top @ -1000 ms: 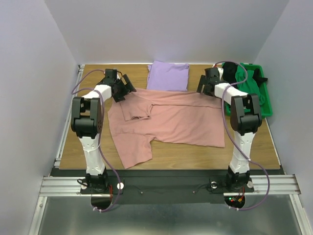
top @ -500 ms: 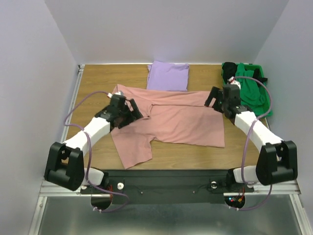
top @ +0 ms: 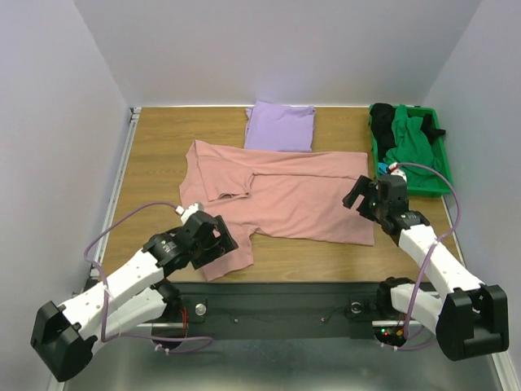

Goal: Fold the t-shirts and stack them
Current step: Fold the tshirt

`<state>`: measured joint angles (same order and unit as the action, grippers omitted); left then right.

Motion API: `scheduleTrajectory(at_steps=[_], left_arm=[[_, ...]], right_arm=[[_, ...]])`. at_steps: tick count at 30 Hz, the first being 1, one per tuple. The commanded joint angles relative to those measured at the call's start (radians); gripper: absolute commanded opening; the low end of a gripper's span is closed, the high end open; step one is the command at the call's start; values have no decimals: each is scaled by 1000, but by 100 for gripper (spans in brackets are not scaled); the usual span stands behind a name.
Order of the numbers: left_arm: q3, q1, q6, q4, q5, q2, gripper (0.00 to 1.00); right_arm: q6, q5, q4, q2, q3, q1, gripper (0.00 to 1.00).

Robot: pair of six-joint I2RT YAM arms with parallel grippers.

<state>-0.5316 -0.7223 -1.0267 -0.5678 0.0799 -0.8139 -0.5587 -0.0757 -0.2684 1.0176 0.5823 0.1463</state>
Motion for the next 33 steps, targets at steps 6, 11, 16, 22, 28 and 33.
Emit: scheduleTrajectory(at_steps=[6,11,16,22,28,33], left_arm=[[48,-5,-70,2,6,-105,92],[39,-6,-9,36,-6,-278,78],[-11,-6,42,17,-12,-413,54],[-25,-5,48,3,-19,-421,24],[-62,-6,51,-29,11,-421,0],[-131,-6,82,-81,53,-456,0]], right_arm=[[-7,4,32,-2,-24,7,100],[-10,-18,32,-2,-30,7,100],[-14,-47,26,-10,-47,7,100],[-21,-75,3,-24,-42,7,100],[-36,-84,-98,-102,-27,7,100],[-98,-163,-251,-227,-45,7,100]])
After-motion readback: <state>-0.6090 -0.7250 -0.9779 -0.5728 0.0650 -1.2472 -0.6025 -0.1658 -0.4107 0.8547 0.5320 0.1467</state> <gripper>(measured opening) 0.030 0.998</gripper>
